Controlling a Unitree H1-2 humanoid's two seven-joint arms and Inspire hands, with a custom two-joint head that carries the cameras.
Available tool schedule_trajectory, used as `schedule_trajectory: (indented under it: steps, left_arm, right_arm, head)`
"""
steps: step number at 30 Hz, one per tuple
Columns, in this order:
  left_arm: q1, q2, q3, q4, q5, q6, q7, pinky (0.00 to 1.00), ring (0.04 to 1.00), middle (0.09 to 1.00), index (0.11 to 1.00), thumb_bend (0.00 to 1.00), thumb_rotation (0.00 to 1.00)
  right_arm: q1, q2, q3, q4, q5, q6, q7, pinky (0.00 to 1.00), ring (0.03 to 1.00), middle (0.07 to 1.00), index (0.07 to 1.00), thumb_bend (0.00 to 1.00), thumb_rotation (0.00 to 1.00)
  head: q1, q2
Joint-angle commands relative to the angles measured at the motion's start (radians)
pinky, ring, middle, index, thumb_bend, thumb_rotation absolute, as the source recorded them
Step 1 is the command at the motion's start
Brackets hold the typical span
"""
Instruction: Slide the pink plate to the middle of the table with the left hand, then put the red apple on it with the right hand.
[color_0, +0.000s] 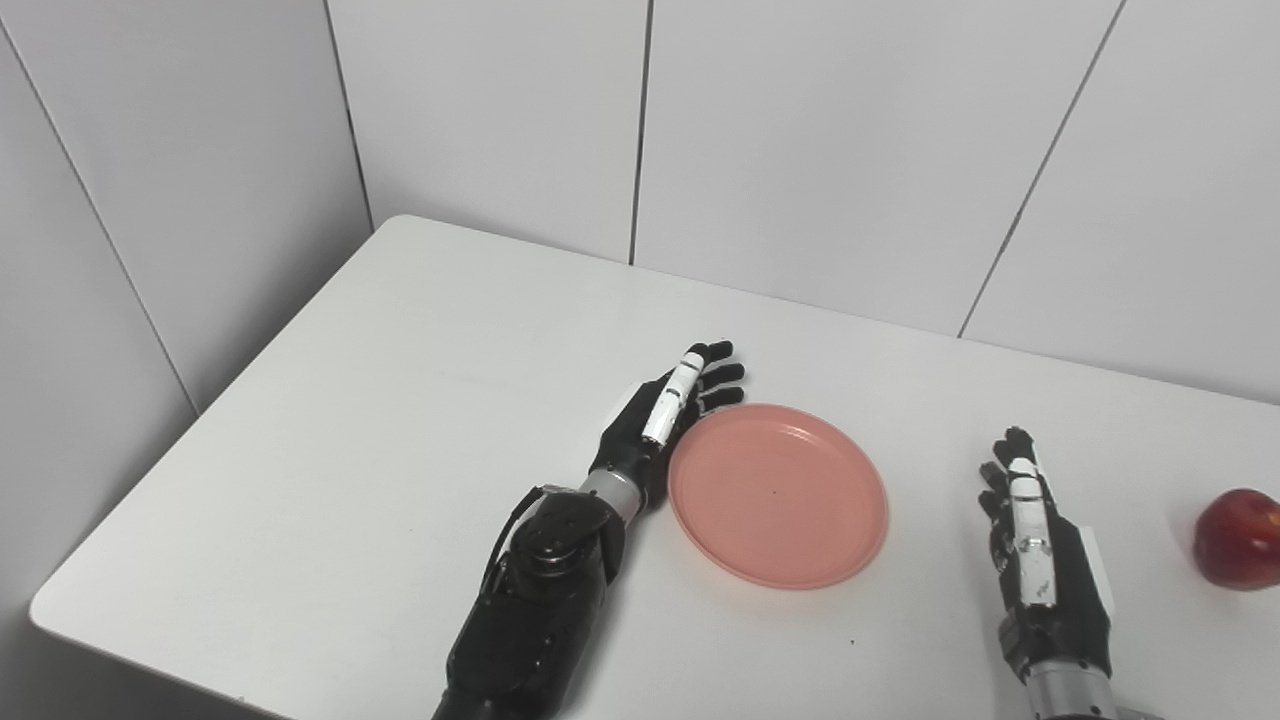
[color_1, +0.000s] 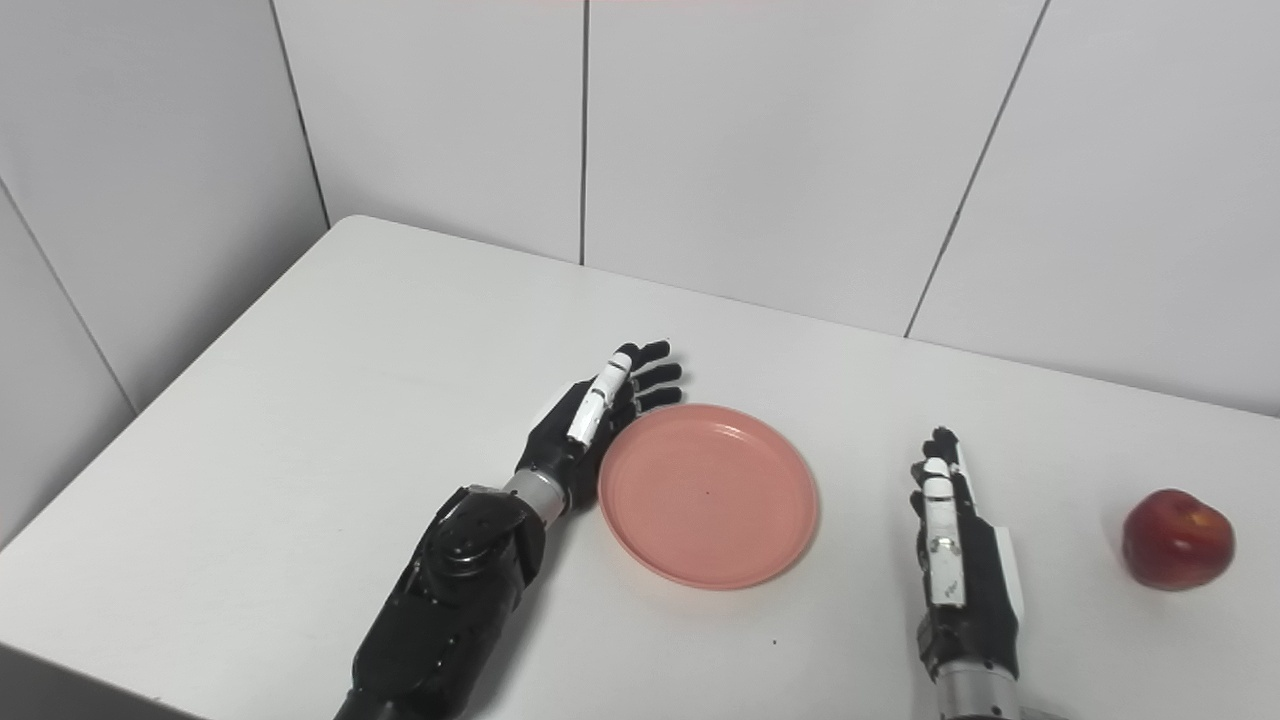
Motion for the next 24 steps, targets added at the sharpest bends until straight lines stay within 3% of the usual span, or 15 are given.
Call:
schedule_trajectory:
  steps: [1,24]
  left_arm:
    - [-0.007,-0.016,-0.012,-0.031,0.003,0.000,-0.013,0.84,0.859,0.868,0.855,0.38,1.00]
    - [0.021,-0.020,-0.026,-0.083,0.001,0.041,-0.024,0.84,0.865,0.870,0.861,0.38,1.00]
  right_arm:
    - [-0.023,0.008,0.001,-0.033,0.002,0.000,-0.002,1.00,0.978,0.984,0.976,0.22,1.00]
    - [-0.032,0.060,0.001,-0.037,-0.004,0.023,-0.033,1.00,0.966,0.970,0.970,0.21,1.00]
  head:
    - [-0.006,0.001]
    - [-0.144,0.031]
